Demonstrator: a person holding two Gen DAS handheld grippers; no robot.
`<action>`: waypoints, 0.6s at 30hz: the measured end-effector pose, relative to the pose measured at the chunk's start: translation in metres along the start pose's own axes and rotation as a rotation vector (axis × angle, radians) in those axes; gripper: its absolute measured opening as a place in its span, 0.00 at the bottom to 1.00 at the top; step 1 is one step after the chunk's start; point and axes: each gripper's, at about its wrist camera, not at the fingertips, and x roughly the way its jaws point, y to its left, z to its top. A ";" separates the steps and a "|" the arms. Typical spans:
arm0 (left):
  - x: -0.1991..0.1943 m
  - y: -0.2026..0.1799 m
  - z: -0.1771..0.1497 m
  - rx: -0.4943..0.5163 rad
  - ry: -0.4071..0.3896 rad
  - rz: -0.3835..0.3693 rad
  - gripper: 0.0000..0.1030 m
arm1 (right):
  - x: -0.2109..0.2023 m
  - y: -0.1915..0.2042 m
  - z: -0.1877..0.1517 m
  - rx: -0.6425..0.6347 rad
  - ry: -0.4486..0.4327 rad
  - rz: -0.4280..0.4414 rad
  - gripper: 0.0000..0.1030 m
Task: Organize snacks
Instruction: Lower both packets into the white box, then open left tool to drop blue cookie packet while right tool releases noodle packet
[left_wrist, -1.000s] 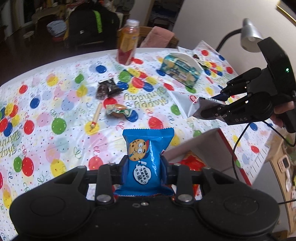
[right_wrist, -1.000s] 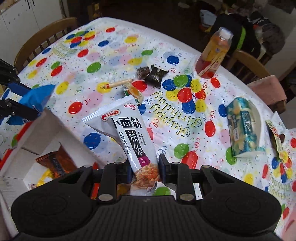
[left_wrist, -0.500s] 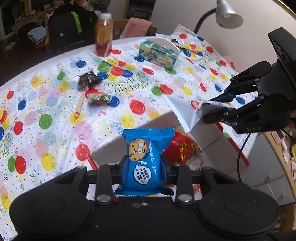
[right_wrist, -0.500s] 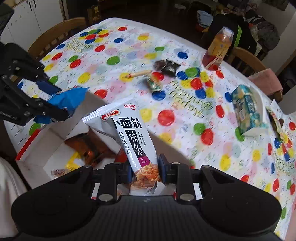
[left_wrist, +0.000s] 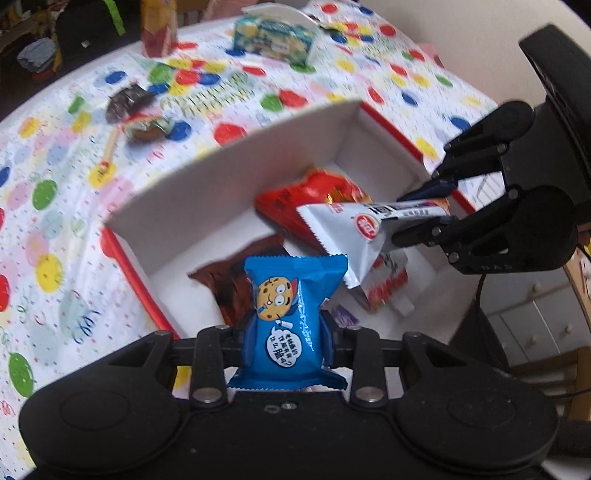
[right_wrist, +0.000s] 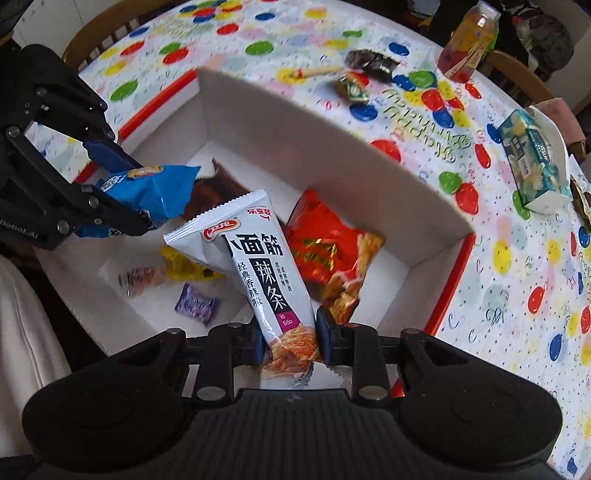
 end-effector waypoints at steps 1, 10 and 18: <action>0.003 -0.003 -0.002 0.009 0.011 -0.002 0.30 | 0.002 0.002 -0.002 0.005 0.007 -0.003 0.26; 0.021 -0.010 -0.011 0.045 0.042 0.041 0.30 | 0.023 0.017 -0.016 0.040 0.059 -0.046 0.26; 0.023 -0.013 -0.013 0.084 0.043 0.065 0.32 | 0.026 0.020 -0.021 0.078 0.052 -0.049 0.26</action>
